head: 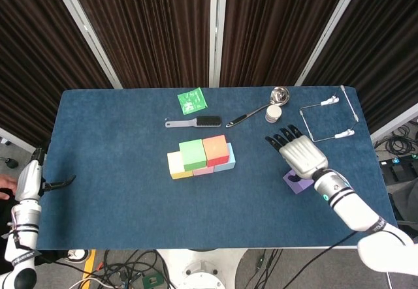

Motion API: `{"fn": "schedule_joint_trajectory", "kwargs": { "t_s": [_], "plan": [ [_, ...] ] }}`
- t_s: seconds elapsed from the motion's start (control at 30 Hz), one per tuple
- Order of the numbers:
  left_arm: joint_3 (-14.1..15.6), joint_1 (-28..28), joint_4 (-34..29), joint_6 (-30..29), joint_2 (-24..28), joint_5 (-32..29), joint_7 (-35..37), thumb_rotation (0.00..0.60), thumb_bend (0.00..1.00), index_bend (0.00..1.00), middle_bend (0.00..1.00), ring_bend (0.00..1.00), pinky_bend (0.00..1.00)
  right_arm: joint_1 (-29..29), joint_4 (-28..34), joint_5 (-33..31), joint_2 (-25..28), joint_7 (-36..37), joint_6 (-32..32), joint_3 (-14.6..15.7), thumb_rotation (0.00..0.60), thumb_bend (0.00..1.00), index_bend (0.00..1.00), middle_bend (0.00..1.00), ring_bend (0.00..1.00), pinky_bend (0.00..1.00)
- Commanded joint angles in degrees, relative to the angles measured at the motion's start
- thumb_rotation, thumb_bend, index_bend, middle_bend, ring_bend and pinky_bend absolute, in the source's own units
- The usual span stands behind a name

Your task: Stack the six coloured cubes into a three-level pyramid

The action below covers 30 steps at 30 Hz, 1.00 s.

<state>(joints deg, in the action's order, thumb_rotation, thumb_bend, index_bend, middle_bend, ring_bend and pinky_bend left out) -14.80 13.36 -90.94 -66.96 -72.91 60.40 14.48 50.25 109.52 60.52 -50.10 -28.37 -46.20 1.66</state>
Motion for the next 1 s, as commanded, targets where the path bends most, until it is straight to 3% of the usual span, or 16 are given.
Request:
{"fn": "schedule_joint_trajectory", "kwargs": {
  "t_s": [0.03, 0.37, 0.67, 0.83, 1.0],
  "plan": [
    [-0.1, 0.4, -0.2, -0.2, -0.6, -0.2, -0.8, 0.600, 0.14, 0.05, 0.00, 0.00, 0.11, -6.0, -5.3, 7.8, 0.2, 4.7, 0.8, 3.8, 0.600, 0.03, 0.00, 0.10, 0.00, 0.00],
    [0.0, 0.7, -0.3, -2.9, -2.4, 0.4, -4.0, 0.600, 0.14, 0.05, 0.00, 0.00, 0.11, -10.3, -14.4, 16.2, -5.3, 5.4, -2.2, 4.9, 0.600, 0.03, 0.00, 0.06, 0.00, 0.00],
    [-0.2, 1.1, 1.7, -4.2, -4.6, 0.5, -5.4, 0.600, 0.14, 0.05, 0.00, 0.00, 0.11, -10.3, -24.1, 24.1, -12.5, 9.2, -3.0, 4.1, 0.600, 0.03, 0.00, 0.06, 0.00, 0.00],
    [-0.3, 1.2, 2.3, -4.0, -4.8, 0.4, -5.3, 0.600, 0.14, 0.05, 0.00, 0.00, 0.11, -10.3, -27.4, 27.9, -14.4, 14.1, -4.3, 3.9, 0.600, 0.06, 0.00, 0.15, 0.00, 0.00],
    [-0.3, 1.3, 2.2, -3.6, -4.8, 0.3, -5.3, 0.600, 0.14, 0.05, 0.00, 0.00, 0.11, -10.7, -28.5, 31.3, -15.1, 17.1, -6.5, 4.3, 0.600, 0.08, 0.00, 0.34, 0.00, 0.00]
  ]
}}
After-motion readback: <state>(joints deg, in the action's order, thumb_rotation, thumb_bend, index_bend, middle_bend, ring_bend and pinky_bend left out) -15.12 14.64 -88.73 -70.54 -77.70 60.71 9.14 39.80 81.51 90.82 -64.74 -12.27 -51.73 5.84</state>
